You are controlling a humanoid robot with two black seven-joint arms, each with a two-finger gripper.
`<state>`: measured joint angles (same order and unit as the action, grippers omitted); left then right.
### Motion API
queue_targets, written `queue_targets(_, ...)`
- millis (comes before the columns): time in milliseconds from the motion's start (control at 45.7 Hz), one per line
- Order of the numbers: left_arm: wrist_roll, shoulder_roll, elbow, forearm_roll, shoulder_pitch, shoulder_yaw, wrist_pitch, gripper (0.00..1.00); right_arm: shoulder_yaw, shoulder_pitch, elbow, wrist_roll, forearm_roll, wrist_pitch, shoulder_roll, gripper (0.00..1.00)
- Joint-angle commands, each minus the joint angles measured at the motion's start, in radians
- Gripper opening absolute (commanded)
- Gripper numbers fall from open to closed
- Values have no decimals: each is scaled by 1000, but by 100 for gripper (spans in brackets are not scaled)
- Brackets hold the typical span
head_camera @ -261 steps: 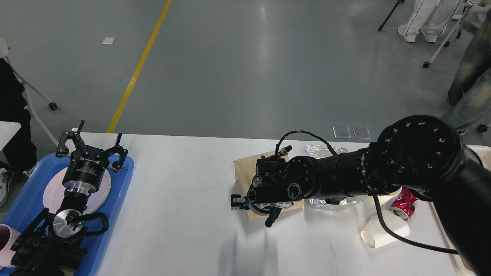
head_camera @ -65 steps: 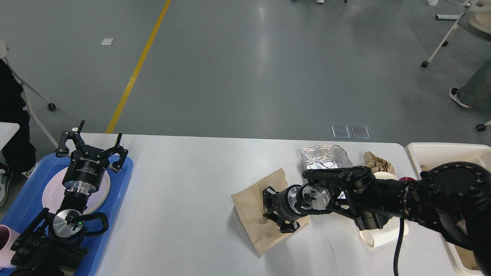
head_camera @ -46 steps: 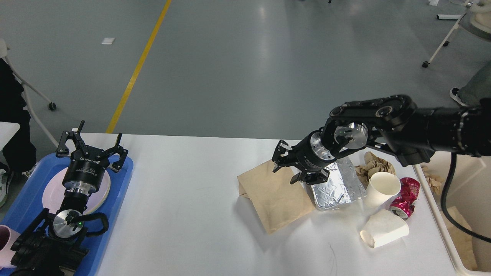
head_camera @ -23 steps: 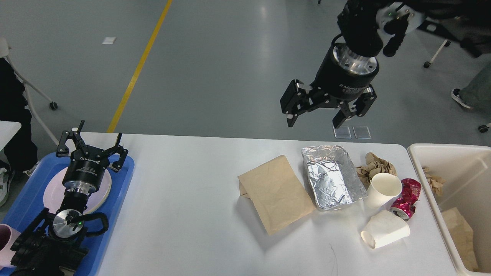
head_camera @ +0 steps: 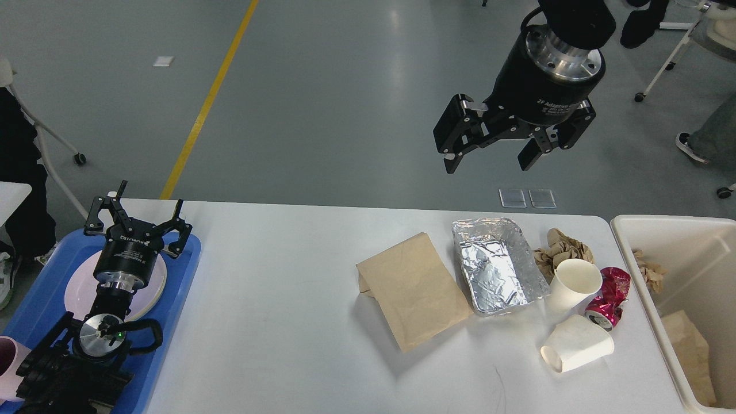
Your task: Tidy desktop
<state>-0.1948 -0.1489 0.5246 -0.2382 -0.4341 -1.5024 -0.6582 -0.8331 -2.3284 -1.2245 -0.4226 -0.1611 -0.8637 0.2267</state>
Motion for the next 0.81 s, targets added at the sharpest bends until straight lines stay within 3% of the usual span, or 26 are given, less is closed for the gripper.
queue_targets(0, 0, 0, 0, 0, 0, -1, 0, 96, 113, 183, 0, -7, 20, 181, -39, 90)
queue_targets(109, 0, -1, 0, 0, 0, -1, 2, 96, 244, 334, -9, -7, 162, 256, -138, 84)
queue_targets(241, 0, -1, 0, -1, 0, -1, 0, 96, 390, 480, -7, -15, 356, 288, -219, 83)
queue_targets(438, 0, -1, 0, 0, 0, -1, 2, 96, 439, 604, -4, -42, 462, 417, -299, 79)
queue_targets(525, 0, -1, 0, -1, 0, 1, 0, 96, 433, 670, 3, -94, 488, 528, -348, 79)
queue_targets(635, 0, -1, 0, 0, 0, 1, 0, 96, 420, 773, 88, -171, 522, 583, -404, 80)
queue_targets(788, 0, 0, 0, 0, 0, -1, 0, 96, 385, 886, 175, -189, 548, 607, -435, 75)
